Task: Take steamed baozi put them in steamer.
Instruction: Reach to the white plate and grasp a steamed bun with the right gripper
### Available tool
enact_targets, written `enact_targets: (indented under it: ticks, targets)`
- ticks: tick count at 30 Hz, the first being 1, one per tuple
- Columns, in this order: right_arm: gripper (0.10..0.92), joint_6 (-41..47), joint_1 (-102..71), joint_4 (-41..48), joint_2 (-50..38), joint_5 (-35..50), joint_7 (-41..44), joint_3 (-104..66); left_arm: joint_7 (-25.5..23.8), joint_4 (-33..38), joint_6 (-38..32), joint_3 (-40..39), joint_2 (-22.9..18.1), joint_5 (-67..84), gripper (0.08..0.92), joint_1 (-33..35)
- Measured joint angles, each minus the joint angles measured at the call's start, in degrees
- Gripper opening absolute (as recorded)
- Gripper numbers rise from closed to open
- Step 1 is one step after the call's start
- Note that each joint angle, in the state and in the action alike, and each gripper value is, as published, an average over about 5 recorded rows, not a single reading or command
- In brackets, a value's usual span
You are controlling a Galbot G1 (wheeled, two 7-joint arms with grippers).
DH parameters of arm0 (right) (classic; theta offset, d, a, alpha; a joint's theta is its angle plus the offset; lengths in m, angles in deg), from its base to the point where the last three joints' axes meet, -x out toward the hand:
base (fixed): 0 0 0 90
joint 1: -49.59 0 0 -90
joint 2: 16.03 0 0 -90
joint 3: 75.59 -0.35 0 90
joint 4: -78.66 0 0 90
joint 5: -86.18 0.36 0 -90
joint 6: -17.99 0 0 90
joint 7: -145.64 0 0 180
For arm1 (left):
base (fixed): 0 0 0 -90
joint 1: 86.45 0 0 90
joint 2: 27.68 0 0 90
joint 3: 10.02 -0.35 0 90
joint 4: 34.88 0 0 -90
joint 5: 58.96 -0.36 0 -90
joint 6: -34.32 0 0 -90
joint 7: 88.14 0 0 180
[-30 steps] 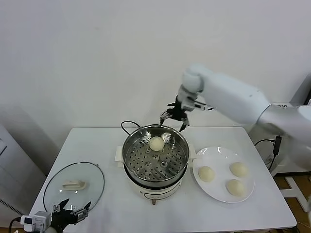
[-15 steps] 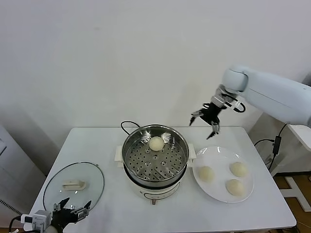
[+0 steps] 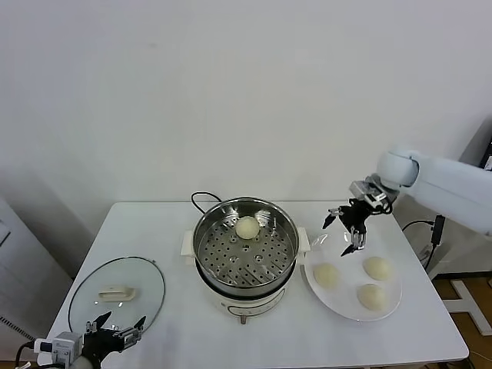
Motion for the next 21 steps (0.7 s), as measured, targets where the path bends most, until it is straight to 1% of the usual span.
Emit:
enact_targets:
  ticks: [8,21]
  targets:
    - [0.823,2.64,-5.42,1.19,0.64,-1.49,-2.82,-1.82,0.02,-0.01,0.05,-0.03,-0.28,0.00,0.823,0.02]
    - [0.818,4.39,-13.27,3.65,2.70,-5.03,-5.55,-5.15,0.01,-0.53,-0.01,0.03,-0.37,0.01,0.823,-0.07]
